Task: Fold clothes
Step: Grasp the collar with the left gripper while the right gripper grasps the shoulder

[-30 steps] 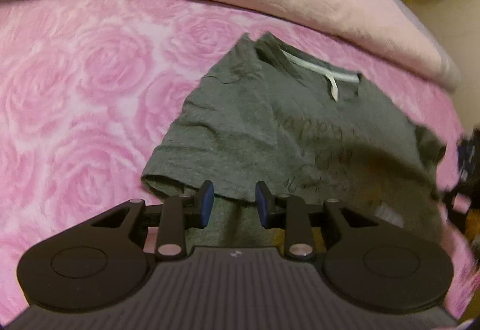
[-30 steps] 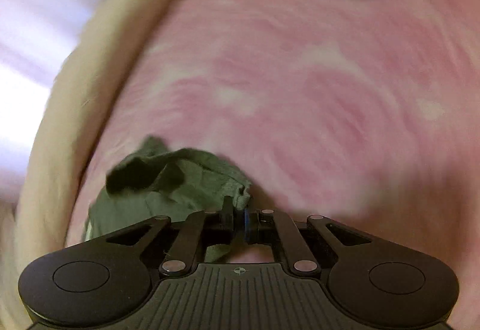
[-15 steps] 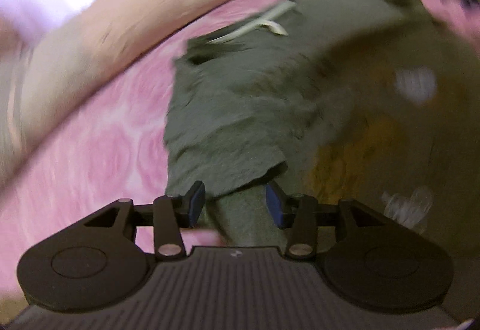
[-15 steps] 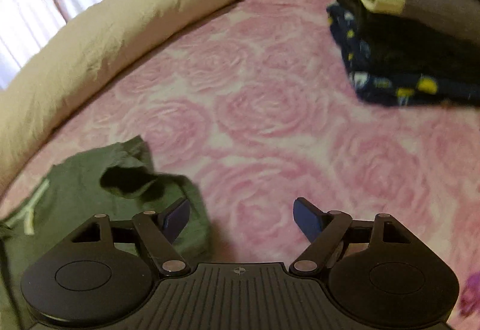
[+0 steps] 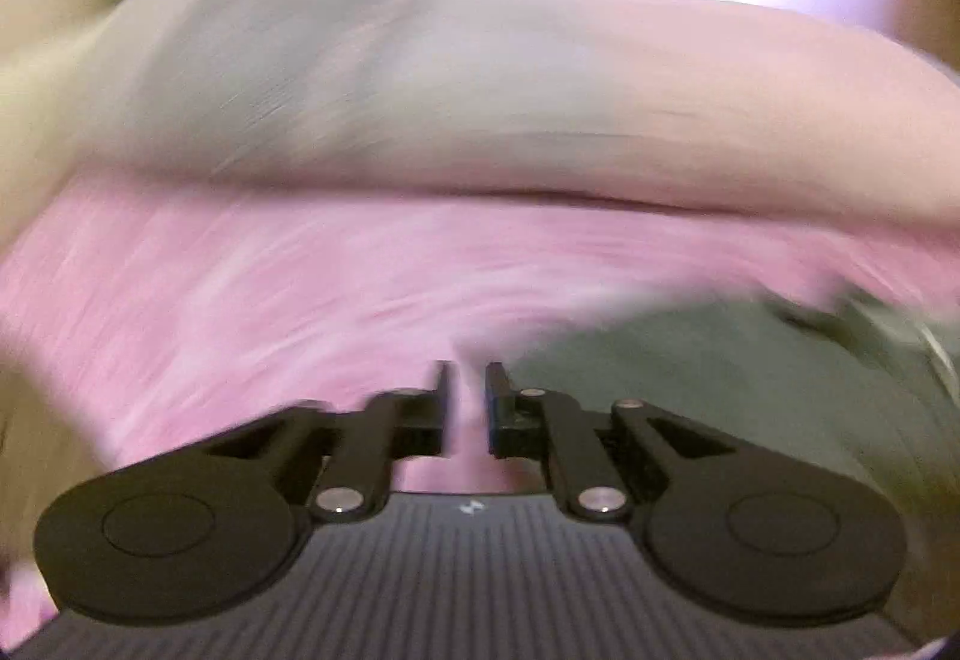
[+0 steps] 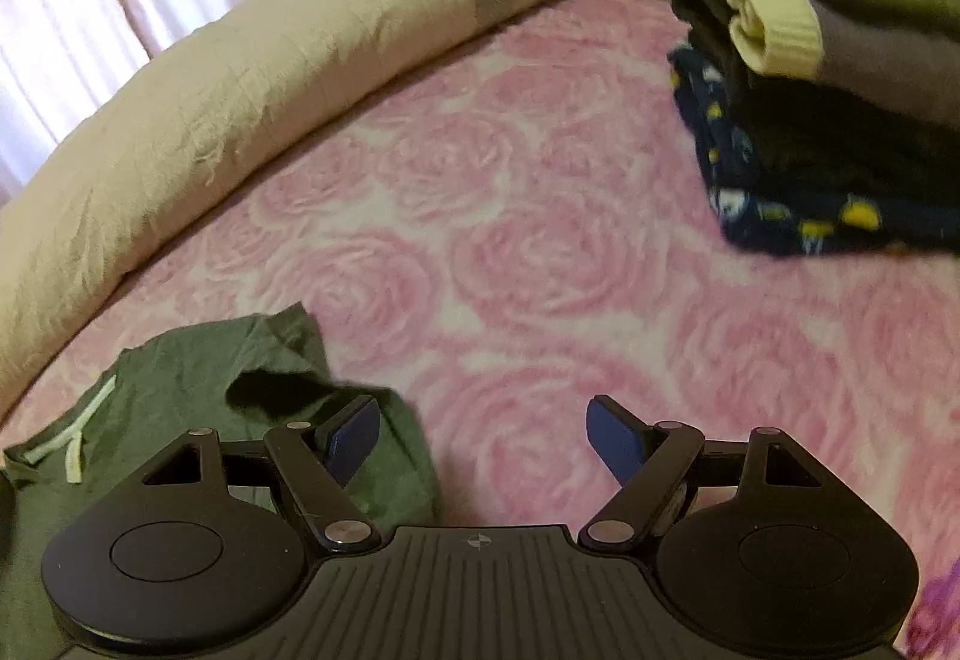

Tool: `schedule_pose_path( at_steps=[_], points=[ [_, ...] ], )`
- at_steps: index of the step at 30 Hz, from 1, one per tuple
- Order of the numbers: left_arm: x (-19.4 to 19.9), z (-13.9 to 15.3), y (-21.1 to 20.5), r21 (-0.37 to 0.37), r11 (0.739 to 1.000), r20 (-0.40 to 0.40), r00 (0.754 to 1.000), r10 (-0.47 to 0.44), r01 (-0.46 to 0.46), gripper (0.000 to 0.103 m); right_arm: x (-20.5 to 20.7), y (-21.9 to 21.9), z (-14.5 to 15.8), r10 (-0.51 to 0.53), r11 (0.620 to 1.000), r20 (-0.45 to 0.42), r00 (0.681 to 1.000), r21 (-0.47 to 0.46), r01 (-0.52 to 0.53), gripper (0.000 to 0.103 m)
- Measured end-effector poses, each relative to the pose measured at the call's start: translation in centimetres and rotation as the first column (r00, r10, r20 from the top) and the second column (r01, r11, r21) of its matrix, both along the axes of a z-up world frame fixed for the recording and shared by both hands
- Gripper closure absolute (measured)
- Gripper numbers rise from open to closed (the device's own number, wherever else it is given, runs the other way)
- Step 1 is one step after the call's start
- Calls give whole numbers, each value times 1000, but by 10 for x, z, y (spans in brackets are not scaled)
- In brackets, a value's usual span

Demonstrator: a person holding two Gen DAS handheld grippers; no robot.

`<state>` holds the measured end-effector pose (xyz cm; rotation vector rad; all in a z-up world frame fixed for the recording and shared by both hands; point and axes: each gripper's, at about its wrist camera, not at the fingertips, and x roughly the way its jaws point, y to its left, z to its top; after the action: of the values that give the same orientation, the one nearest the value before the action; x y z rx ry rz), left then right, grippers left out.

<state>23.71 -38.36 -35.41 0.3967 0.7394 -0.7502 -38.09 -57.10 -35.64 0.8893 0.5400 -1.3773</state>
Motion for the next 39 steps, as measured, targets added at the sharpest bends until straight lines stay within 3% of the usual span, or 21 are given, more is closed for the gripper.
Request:
schedule_pose_path(
  at_steps=[1, 3, 6, 8, 10, 14, 17, 18, 20, 21, 22, 23, 24, 25, 27, 31, 35, 36, 37, 38, 39],
  points=[
    [23, 2, 4, -12, 995, -39, 994, 101, -101, 81, 4, -4, -1, 20, 1000, -5, 1000, -3, -20, 24],
    [37, 5, 5, -22, 991, -85, 988, 128, -131, 81, 13, -13, -2, 68, 998, -14, 998, -15, -68, 24],
    [22, 5, -23, -7, 999, -116, 992, -52, 52, 73, 34, -36, -6, 180, 983, -12, 984, -47, -180, 24],
    [2, 0, -54, -1, 973, -141, 963, -229, 231, 65, 49, -52, -8, 257, 964, -11, 966, -70, -257, 24],
    [-20, -7, -91, 2, 909, -168, 896, -411, 418, 65, 70, -75, -14, 374, 925, -3, 928, -67, -373, 24],
    [-58, -23, -150, 36, 736, -130, 733, -667, 676, 62, 130, -113, -27, 641, 765, -26, 767, -66, -641, 24],
    [-64, -40, -173, 98, 669, -115, 676, -728, 737, 61, 170, -133, -38, 772, 630, -58, 633, -59, -774, 24],
    [-66, -46, -180, 118, 645, -111, 656, -747, 755, 61, 179, -139, -42, 794, 602, -62, 604, -50, -797, 24],
    [-69, -56, -193, 151, 606, -104, 623, -776, 781, 69, 192, -149, -52, 812, 580, -58, 581, -35, -814, 24],
    [-68, -56, -194, 140, 621, -96, 635, -767, 771, 76, 197, -154, -58, 821, 570, -34, 570, -21, -821, 35],
    [-67, -56, -194, 128, 635, -89, 647, -757, 761, 95, 201, -158, -63, 829, 559, 1, 559, -3, -829, 51],
    [-66, -56, -194, 117, 649, -82, 659, -748, 751, 100, 204, -160, -69, 836, 548, 36, 548, 15, -836, 83],
    [-65, -56, -195, 105, 663, -75, 671, -738, 741, 100, 207, -161, -70, 842, 538, 46, 538, 20, -843, 95],
    [-64, -57, -195, 94, 677, -69, 683, -727, 730, 101, 207, -161, -69, 845, 534, 36, 534, 10, -845, 101],
    [-62, -57, -196, 70, 702, -56, 706, -706, 708, 100, 206, -159, -66, 846, 533, 14, 533, -20, -846, 102],
    [-60, -58, -198, 31, 749, -32, 749, -661, 662, 98, 206, -164, -55, 802, 587, -55, 595, -121, -801, 102],
    [-75, -59, -206, 99, 789, 11, 792, -611, 607, 89, 216, -168, -66, 763, 637, -82, 641, -72, -767, 101],
    [-73, -53, -206, 76, 816, 9, 818, -575, 573, 85, 216, -169, -67, 749, 654, -86, 657, -67, -754, 95],
    [-68, -45, -204, 29, 851, -1, 851, -525, 524, 83, 213, -169, -63, 721, 683, -89, 687, -74, -727, 79],
    [-62, -38, -201, -27, 878, -20, 877, -479, 479, 82, 203, -168, -54, 665, 734, -96, 741, -105, -671, 41],
    [-56, -30, -197, -80, 894, -54, 893, -446, 441, 84, 188, -166, -42, 599, 780, -85, 796, -162, -604, 34]
  ],
)
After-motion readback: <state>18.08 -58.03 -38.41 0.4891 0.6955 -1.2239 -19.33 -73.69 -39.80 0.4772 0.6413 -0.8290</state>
